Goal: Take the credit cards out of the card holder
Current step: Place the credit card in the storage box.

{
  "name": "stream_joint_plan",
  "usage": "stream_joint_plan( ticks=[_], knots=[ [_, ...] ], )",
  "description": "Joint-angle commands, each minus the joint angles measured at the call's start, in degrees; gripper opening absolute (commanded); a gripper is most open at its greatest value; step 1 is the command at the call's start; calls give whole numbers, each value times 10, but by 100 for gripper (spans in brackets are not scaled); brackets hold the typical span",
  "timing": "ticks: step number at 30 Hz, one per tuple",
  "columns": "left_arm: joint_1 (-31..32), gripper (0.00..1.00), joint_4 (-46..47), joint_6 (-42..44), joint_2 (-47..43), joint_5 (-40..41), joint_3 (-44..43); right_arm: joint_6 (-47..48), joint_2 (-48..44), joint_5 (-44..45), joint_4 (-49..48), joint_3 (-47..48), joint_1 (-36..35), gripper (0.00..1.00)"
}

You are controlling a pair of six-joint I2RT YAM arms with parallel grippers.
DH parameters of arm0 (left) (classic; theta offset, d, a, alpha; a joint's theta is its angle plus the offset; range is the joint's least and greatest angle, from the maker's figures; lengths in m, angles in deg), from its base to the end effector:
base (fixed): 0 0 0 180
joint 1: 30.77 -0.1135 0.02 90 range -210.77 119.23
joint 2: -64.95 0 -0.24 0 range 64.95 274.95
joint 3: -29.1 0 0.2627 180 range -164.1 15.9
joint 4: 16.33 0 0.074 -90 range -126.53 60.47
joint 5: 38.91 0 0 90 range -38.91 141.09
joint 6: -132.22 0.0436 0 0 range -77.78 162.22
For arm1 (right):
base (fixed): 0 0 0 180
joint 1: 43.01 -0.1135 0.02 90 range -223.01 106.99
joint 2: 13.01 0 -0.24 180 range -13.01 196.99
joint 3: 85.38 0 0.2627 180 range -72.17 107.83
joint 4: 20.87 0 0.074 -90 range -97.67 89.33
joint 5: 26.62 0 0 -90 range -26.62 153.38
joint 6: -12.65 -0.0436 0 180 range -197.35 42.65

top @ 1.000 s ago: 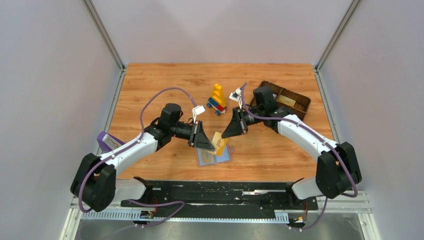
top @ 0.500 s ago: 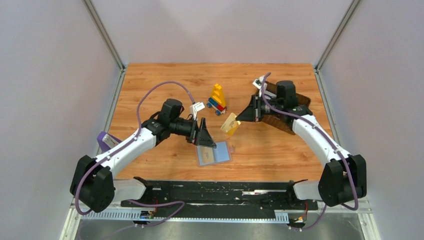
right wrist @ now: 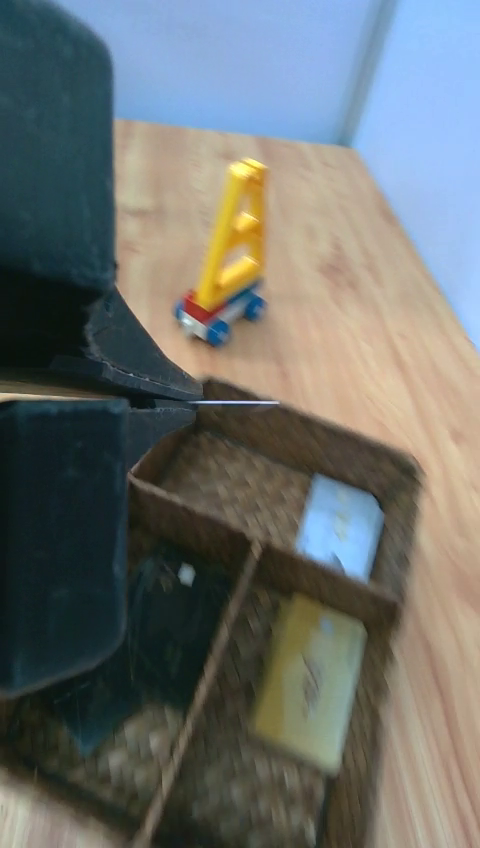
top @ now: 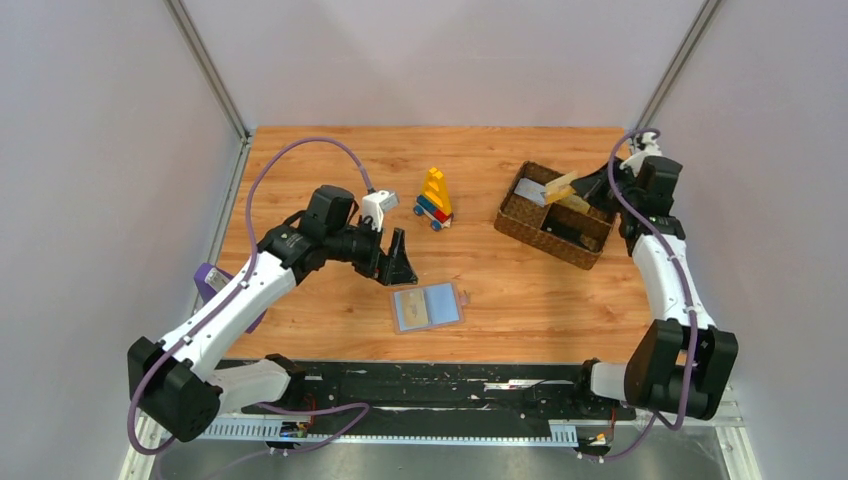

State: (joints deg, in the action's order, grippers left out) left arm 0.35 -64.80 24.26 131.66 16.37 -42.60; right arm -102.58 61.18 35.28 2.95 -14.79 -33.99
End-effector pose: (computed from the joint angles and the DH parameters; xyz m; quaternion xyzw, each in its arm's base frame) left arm 0.2153 -0.1590 0.2812 0.2175 0.8576 -0.4059 0.2290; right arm 0.3159 -0.0294 0.2761 0.1236 0.8294 0.2764 0.4696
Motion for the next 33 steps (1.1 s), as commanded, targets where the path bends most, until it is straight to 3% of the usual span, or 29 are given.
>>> stream_joint_plan(
  ticks=[1, 9, 33],
  knots=[
    [2, 100, -62, 57, -17, 58, -23, -41, 7, 92, -81, -4, 52, 0],
    [2, 100, -63, 65, -9, 87, -11, -45, 80, 108, -148, 4, 108, 0],
    [2, 100, -65, 71, -12, 89, -3, -155, 216, 78, -320, -43, 111, 0]
  ],
)
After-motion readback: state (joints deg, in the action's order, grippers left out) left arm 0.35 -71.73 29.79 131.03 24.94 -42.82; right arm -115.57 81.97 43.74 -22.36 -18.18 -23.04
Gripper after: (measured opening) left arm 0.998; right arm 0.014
